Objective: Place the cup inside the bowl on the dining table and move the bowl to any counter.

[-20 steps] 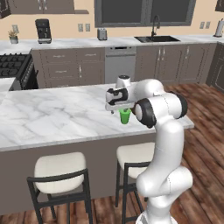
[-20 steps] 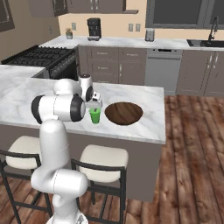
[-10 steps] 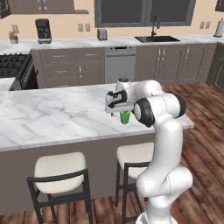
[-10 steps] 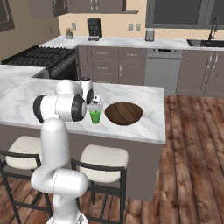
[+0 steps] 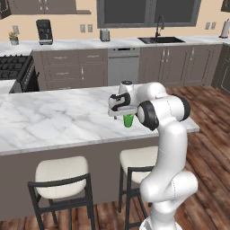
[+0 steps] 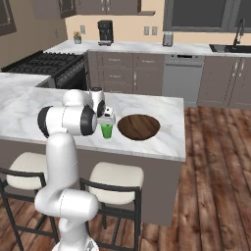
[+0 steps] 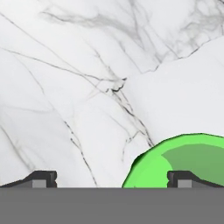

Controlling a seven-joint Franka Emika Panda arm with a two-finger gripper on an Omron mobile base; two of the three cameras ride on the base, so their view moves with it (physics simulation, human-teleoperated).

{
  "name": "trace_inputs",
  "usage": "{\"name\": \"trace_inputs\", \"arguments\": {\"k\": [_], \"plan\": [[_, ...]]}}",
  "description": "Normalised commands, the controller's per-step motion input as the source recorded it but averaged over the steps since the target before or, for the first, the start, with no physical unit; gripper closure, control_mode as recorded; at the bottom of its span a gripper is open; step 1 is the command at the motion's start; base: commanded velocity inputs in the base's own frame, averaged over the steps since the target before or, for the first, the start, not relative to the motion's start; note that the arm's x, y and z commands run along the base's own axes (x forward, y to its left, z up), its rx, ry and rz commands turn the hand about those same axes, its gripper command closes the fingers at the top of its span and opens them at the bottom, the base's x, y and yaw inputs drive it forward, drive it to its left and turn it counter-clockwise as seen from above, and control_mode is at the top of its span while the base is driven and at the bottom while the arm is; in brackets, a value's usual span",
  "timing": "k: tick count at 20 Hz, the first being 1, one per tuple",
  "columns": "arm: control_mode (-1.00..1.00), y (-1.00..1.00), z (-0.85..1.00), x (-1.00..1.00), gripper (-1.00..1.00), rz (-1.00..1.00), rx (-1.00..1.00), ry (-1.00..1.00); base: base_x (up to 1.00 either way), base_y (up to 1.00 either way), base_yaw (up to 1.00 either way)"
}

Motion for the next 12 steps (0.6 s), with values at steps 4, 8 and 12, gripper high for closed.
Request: {"name": "trace_inputs", "arguments": {"k": [4, 8, 12], "plan": [[-1.0, 0.0, -0.01, 0.0, -1.0, 0.0, 0.0, 0.0, 0.0, 0.0, 0.0], [-1.0, 0.0, 0.0, 0.0, -1.0, 0.0, 0.0, 0.0, 0.0, 0.0, 0.0], [-1.0, 0.0, 0.0, 0.0, -1.0, 0.0, 0.0, 0.0, 0.0, 0.0, 0.0]]}}
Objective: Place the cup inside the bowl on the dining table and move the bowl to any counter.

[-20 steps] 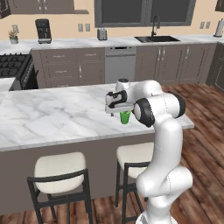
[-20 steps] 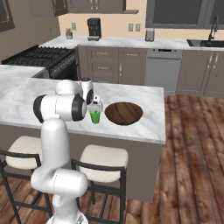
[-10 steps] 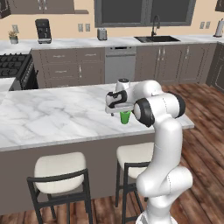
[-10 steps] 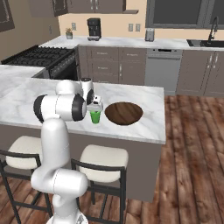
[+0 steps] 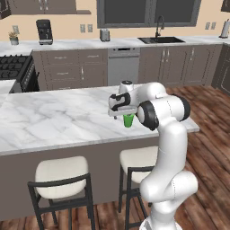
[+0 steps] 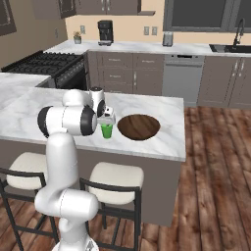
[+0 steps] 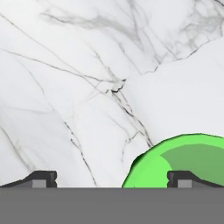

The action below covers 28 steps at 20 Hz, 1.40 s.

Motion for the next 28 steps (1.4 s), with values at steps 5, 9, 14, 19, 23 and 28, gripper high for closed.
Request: {"name": "trace_inputs", "arguments": {"k": [5, 9, 14, 19, 23, 28], "plan": [[-1.0, 0.0, 0.0, 0.0, -1.0, 0.0, 0.0, 0.0, 0.0, 0.0, 0.0], [-1.0, 0.0, 0.0, 0.0, 1.0, 0.0, 0.0, 0.0, 0.0, 0.0, 0.0], [-1.0, 0.0, 0.0, 0.0, 1.0, 0.0, 0.0, 0.0, 0.0, 0.0, 0.0], [-1.0, 0.0, 0.0, 0.0, 1.0, 0.0, 0.0, 0.0, 0.0, 0.0, 0.0], [-1.0, 0.0, 0.0, 0.0, 1.0, 0.0, 0.0, 0.0, 0.0, 0.0, 0.0], [-1.0, 0.0, 0.06, 0.0, 1.0, 0.02, 0.0, 0.0, 0.0, 0.0, 0.0]]}}
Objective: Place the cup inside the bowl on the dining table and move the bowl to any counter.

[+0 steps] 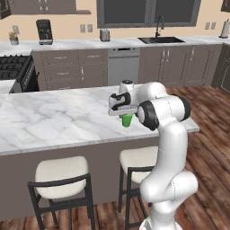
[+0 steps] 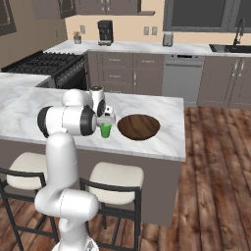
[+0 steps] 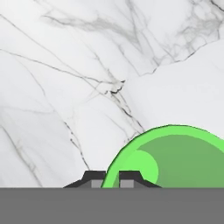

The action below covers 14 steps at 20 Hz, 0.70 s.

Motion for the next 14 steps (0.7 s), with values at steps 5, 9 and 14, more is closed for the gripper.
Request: {"name": "trace_inputs", "arguments": {"k": [5, 9, 14], "plan": [[-1.0, 0.09, 0.26, 0.0, 1.0, 0.08, -0.01, 0.0, 0.0, 0.0, 0.0], [-1.0, 0.18, 0.29, 0.0, 1.0, 0.08, -0.03, 0.0, 0.0, 0.0, 0.0], [-1.0, 0.07, 0.2, 0.0, 1.0, 0.06, -0.08, 0.0, 0.0, 0.0, 0.0]]}}
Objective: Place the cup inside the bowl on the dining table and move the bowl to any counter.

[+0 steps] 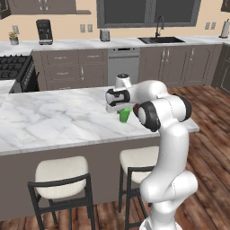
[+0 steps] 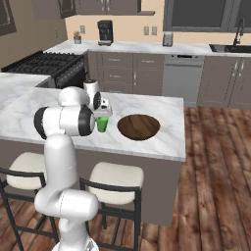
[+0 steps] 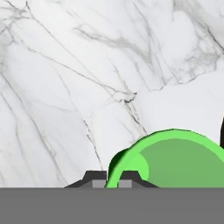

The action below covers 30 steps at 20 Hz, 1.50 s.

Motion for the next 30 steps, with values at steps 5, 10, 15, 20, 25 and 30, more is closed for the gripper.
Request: {"name": "trace_inputs", "arguments": {"k": [5, 10, 15, 20, 25, 30], "plan": [[-1.0, 0.0, 0.15, 0.0, 1.0, 0.07, -0.09, 0.0, 0.0, 0.0, 0.0], [-1.0, 0.01, 0.36, 0.0, 1.0, 0.08, -0.05, 0.01, 0.0, 0.0, 0.0], [-1.0, 0.0, 0.41, 0.0, 1.0, 0.06, -0.01, 0.01, 0.0, 0.0, 0.0], [-1.0, 0.0, 0.34, 0.0, 1.0, 0.05, 0.0, 0.01, 0.0, 0.0, 0.0], [-1.0, -0.06, 0.05, 0.0, 1.0, 0.04, -0.01, 0.0, 0.0, 0.0, 0.0], [-1.0, -0.24, 0.0, 0.0, 1.0, 0.02, -0.03, 0.0, 0.0, 0.0, 0.0]]}}
